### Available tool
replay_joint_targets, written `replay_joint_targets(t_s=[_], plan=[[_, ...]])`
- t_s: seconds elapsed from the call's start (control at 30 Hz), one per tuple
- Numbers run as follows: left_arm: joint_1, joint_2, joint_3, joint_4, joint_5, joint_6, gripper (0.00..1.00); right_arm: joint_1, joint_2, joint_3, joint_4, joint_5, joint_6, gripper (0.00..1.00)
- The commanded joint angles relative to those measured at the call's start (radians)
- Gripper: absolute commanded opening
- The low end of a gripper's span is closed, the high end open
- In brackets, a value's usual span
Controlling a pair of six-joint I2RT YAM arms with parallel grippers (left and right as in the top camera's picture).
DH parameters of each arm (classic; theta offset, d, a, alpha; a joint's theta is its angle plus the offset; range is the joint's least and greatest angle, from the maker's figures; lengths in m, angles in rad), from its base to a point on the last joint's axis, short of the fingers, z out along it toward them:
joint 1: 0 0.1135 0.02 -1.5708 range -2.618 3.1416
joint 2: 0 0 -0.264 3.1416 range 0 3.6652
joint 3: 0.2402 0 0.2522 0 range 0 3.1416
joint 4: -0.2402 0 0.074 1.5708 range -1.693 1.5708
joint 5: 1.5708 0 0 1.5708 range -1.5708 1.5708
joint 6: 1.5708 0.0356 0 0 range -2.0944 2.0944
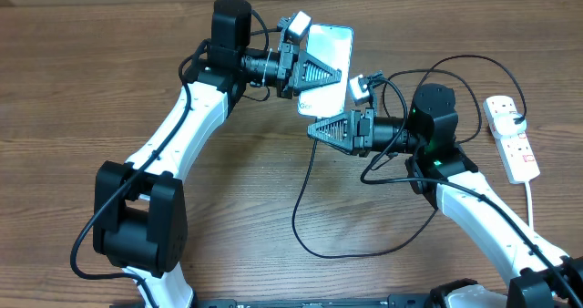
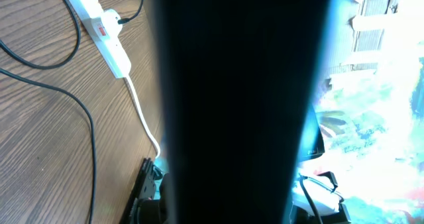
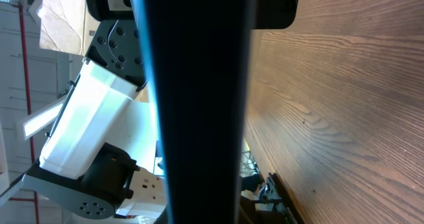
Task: Plug charger to phone and switch on socket
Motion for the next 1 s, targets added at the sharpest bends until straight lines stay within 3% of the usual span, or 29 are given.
replay_joint_targets(t_s=[0.0,0.03,0.07,0.13,0.17,0.23,0.4,0.5,0.6,0.63,0.8,0.97], plan=[[-0.010,-0.032,0.008,-0.009,0.096,0.024,0.04,-0.040,-0.009,0.020,0.038,0.120,0.020,0.04],[-0.009,-0.032,0.008,-0.008,0.096,0.024,0.04,-0.040,-0.009,0.020,0.039,0.119,0.019,0.05],[-0.009,-0.032,0.008,-0.009,0.096,0.024,0.04,-0.040,-0.009,0.020,0.040,0.119,0.018,0.20],[-0.009,-0.032,0.008,-0.009,0.097,0.024,0.04,-0.040,-0.009,0.020,0.040,0.109,-0.012,0.75],[-0.009,-0.032,0.008,-0.008,0.100,0.024,0.04,-0.040,-0.009,0.020,0.040,0.100,-0.039,0.88],[-0.009,-0.032,0.008,-0.008,0.119,0.024,0.04,-0.041,-0.009,0.020,0.036,0.076,-0.117,0.94],[-0.012,-0.032,0.008,-0.008,0.151,0.030,0.04,-0.060,-0.009,0.020,0.037,0.069,-0.124,0.93],[-0.016,-0.032,0.008,-0.009,0.156,0.050,0.04,-0.072,-0.009,0.020,0.037,0.061,-0.104,0.82],[-0.016,-0.032,0.008,-0.009,0.151,0.066,0.04,-0.073,-0.009,0.020,0.037,0.041,-0.082,0.38],[-0.016,-0.032,0.008,-0.009,0.148,0.074,0.04,-0.073,-0.009,0.020,0.037,0.032,-0.082,0.33],[-0.016,-0.032,0.008,-0.009,0.139,0.098,0.04,-0.073,-0.009,0.020,0.042,0.019,-0.082,0.29],[-0.029,-0.032,0.006,-0.012,0.136,0.136,0.04,-0.073,-0.009,0.020,0.064,0.025,-0.082,0.14]])
